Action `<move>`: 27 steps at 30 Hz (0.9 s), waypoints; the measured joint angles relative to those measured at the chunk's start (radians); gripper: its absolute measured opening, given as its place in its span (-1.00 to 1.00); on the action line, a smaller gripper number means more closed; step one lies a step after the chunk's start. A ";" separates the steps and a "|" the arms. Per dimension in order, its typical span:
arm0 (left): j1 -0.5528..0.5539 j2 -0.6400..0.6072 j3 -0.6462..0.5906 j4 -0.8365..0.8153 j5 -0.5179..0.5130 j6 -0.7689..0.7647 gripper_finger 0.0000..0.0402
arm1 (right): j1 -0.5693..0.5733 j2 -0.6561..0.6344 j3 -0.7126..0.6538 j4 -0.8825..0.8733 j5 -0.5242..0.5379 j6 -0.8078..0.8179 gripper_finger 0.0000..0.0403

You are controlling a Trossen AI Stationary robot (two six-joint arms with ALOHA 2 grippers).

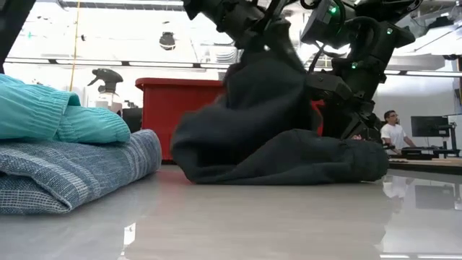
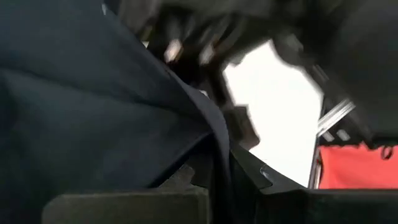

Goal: Fold Laundry from Bin
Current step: Fold the black shorts from the red organizer bin

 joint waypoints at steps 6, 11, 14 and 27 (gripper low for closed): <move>-0.004 0.003 -0.002 -0.017 -0.003 0.018 -0.71 | -0.004 0.000 0.000 -0.003 0.000 -0.003 -0.91; -0.001 0.000 0.003 -0.025 0.048 0.042 -0.39 | -0.007 0.000 0.000 0.001 0.000 -0.016 -0.91; -0.001 -0.002 0.004 -0.015 0.123 0.058 -0.17 | -0.011 0.000 0.000 -0.003 0.000 -0.018 -0.91; 0.037 -0.168 0.004 -0.094 0.181 0.186 0.15 | -0.012 0.000 0.000 -0.006 0.000 -0.021 -0.91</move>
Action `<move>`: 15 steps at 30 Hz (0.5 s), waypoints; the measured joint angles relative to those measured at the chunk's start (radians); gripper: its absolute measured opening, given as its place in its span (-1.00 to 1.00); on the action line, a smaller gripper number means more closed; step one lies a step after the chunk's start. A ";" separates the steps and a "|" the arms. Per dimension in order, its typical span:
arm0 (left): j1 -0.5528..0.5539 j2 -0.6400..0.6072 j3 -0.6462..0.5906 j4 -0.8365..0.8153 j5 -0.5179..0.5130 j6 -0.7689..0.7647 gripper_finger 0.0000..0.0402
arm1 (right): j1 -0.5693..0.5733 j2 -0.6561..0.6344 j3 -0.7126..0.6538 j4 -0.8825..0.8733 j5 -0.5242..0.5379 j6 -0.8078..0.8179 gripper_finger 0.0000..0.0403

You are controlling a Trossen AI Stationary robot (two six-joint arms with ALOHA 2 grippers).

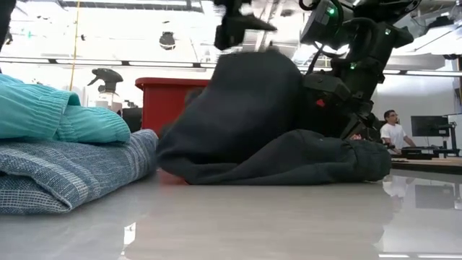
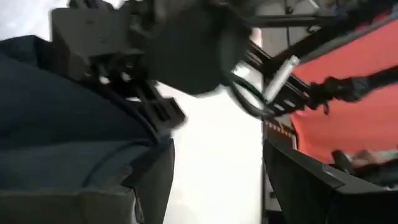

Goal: Fold Laundry from Bin
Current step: Fold the black shorts from the red organizer bin

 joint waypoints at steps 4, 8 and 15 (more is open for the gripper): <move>-0.005 -0.086 0.001 -0.144 -0.109 0.073 0.14 | -0.006 0.000 0.000 0.001 0.000 0.000 -0.90; -0.027 -0.216 0.001 -0.467 -0.622 0.220 0.09 | -0.006 0.000 0.000 0.001 0.000 0.000 -0.90; -0.034 -0.361 -0.172 -0.424 -0.641 0.169 0.06 | -0.012 0.000 0.000 0.001 0.000 -0.008 -0.90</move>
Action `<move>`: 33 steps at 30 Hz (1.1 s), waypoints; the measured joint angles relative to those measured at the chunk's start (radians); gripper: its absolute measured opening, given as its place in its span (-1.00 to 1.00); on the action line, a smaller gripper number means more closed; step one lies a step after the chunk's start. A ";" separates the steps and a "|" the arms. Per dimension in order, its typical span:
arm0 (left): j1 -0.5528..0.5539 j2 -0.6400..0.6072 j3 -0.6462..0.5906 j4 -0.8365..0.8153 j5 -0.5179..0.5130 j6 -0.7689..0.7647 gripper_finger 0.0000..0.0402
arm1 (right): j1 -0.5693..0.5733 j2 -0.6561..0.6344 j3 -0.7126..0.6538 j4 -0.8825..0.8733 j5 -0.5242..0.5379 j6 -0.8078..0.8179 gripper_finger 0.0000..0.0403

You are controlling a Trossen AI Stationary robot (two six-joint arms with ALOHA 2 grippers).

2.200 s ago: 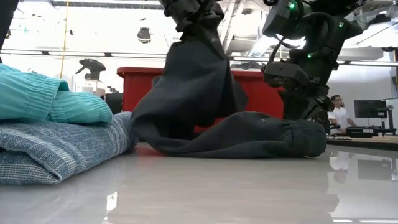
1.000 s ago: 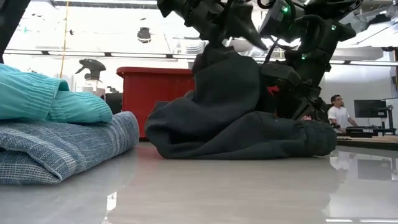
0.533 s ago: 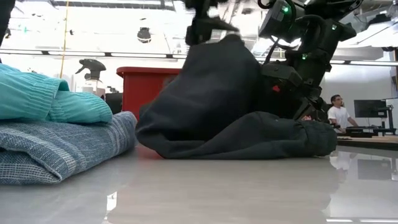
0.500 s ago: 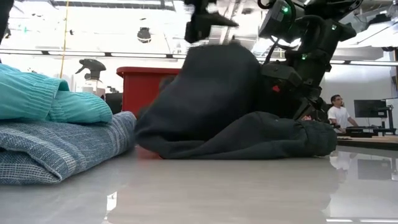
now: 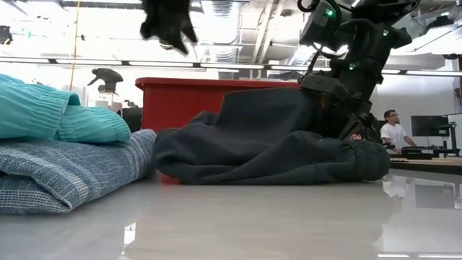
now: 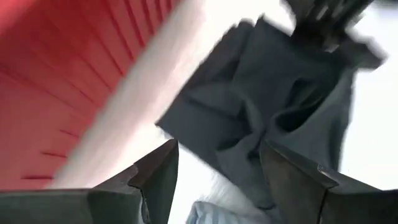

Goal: Fold Laundry from Bin
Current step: Fold the black shorts from the red organizer bin

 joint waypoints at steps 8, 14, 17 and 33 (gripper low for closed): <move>-0.035 -0.042 -0.456 0.434 0.146 -0.008 0.06 | 0.000 0.000 0.000 0.001 0.000 -0.016 -0.90; -0.033 -0.043 -0.604 0.688 0.166 -0.047 0.06 | 0.000 0.000 0.000 0.001 -0.002 -0.019 -0.90; -0.032 -0.025 -0.632 0.714 0.152 -0.038 0.06 | 0.000 0.000 0.000 0.001 -0.003 -0.023 -0.90; 0.003 0.138 -0.680 1.053 0.300 -0.078 -0.10 | 0.001 -0.001 0.000 0.002 -0.027 -0.037 -0.90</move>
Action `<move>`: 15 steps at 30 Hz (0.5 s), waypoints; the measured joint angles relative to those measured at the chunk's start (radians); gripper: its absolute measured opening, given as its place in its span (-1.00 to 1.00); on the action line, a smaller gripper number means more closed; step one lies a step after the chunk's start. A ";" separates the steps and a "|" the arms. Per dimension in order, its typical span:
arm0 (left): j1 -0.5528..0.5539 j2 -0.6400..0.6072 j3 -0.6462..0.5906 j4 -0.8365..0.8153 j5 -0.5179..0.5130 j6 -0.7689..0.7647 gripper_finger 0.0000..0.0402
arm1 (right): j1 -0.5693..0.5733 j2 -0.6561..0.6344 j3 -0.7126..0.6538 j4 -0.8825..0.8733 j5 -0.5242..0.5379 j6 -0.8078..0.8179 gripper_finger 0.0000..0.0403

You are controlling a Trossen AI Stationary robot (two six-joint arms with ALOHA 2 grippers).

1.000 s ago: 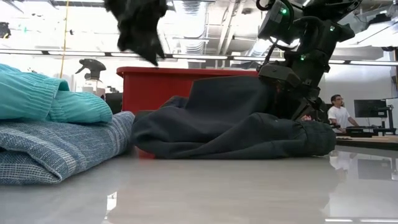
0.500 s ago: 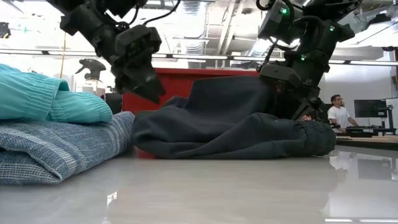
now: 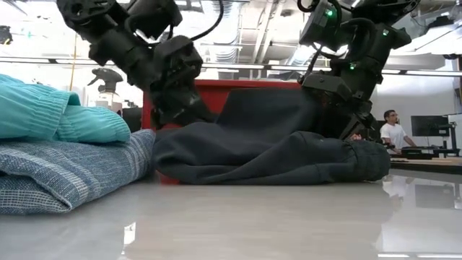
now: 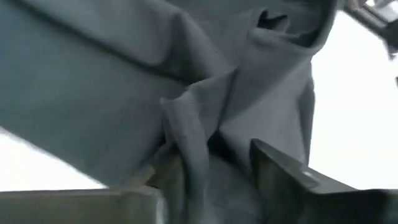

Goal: Fold Laundry from Bin
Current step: Fold the black shorts from the red organizer bin

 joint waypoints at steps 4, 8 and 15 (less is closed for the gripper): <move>-0.008 0.020 0.048 -0.004 0.064 -0.027 -0.54 | 0.000 0.000 0.000 -0.003 -0.001 0.012 -0.90; -0.027 0.014 0.125 -0.006 0.088 -0.037 -0.94 | -0.002 -0.007 -0.001 0.005 0.000 0.022 -0.90; -0.062 0.012 0.274 -0.027 0.083 -0.012 -0.99 | -0.007 -0.094 0.048 -0.118 0.037 0.022 -0.90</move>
